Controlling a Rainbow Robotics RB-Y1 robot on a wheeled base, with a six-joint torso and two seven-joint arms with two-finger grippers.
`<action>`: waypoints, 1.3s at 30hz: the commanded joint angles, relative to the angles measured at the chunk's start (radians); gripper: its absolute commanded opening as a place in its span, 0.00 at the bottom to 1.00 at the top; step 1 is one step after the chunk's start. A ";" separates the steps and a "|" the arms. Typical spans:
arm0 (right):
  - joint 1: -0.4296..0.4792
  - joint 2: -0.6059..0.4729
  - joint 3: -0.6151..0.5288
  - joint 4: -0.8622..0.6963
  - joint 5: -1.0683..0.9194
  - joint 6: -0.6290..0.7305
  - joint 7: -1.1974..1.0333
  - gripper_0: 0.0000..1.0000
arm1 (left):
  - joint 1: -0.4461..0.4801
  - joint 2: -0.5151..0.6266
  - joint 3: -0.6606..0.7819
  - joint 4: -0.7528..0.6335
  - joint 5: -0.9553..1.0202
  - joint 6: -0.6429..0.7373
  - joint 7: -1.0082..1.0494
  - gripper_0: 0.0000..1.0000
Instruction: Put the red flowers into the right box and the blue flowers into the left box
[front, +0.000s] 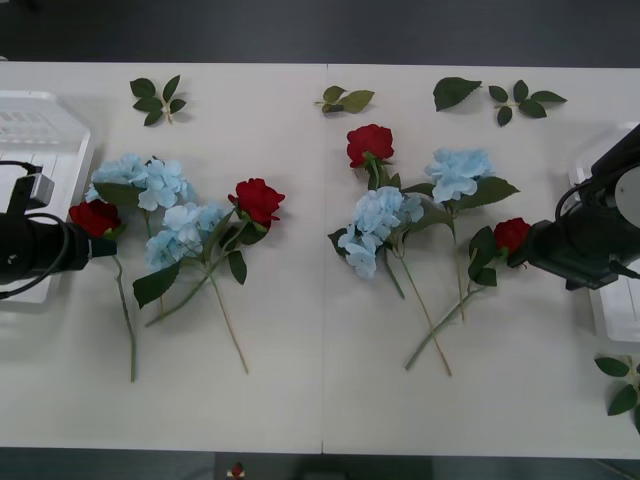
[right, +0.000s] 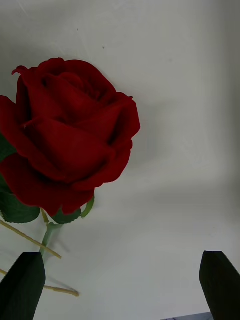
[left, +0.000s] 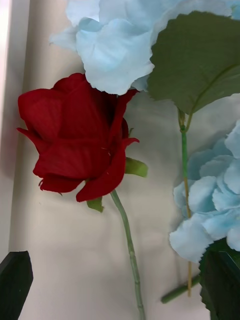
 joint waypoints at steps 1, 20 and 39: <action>-0.024 0.034 0.009 0.006 0.022 -0.001 -0.052 0.90 | -0.010 0.003 -0.034 -0.023 -0.067 -0.049 0.055 0.99; -0.022 0.255 -0.025 0.161 0.181 -0.062 -0.055 0.90 | -0.017 -0.081 -0.167 -0.022 -0.366 -0.115 0.280 0.85; -0.022 0.303 -0.028 0.206 0.232 -0.097 -0.047 0.90 | -0.016 -0.146 -0.195 0.020 -0.443 -0.115 0.286 0.55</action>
